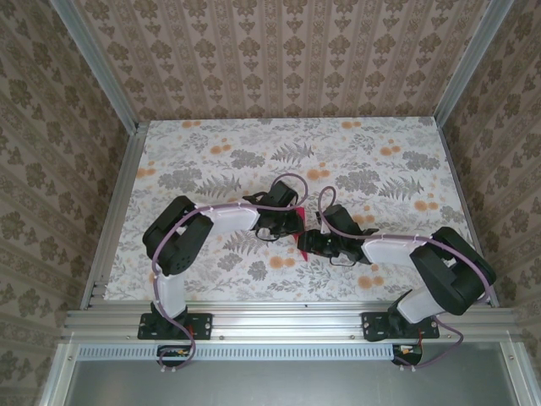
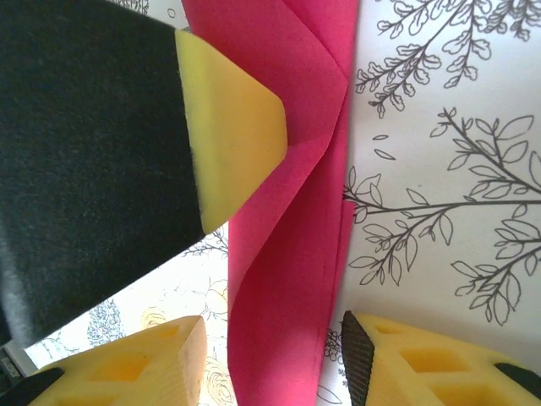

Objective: Fold a paper plane with a square sheet of paper (pick it up from the middle)
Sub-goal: Fold the wing for the fifth time at the center of the table.

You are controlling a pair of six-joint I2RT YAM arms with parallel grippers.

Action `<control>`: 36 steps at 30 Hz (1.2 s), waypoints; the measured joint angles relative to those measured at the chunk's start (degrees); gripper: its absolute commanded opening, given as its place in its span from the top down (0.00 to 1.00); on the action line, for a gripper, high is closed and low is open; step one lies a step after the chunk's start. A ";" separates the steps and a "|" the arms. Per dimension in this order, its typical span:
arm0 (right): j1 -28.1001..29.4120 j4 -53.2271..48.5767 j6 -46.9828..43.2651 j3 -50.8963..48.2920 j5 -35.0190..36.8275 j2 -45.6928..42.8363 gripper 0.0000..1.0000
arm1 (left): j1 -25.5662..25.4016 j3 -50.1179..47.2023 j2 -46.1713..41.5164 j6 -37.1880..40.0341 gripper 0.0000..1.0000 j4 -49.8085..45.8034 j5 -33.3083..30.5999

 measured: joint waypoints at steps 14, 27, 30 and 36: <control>0.00 -2.78 -1.25 1.31 1.64 1.20 0.77 | 0.00 1.01 0.07 0.42 0.79 -0.63 0.13; -0.13 -2.93 -1.20 1.57 2.43 2.51 0.86 | 0.02 2.16 0.17 1.99 0.73 -0.85 1.22; -0.13 -3.45 -1.20 1.79 2.43 2.51 0.86 | 0.04 2.64 1.05 2.12 0.76 -1.38 1.49; -0.13 -4.24 -1.22 2.08 2.45 2.19 0.82 | 0.76 4.13 3.34 2.10 0.80 -3.17 2.29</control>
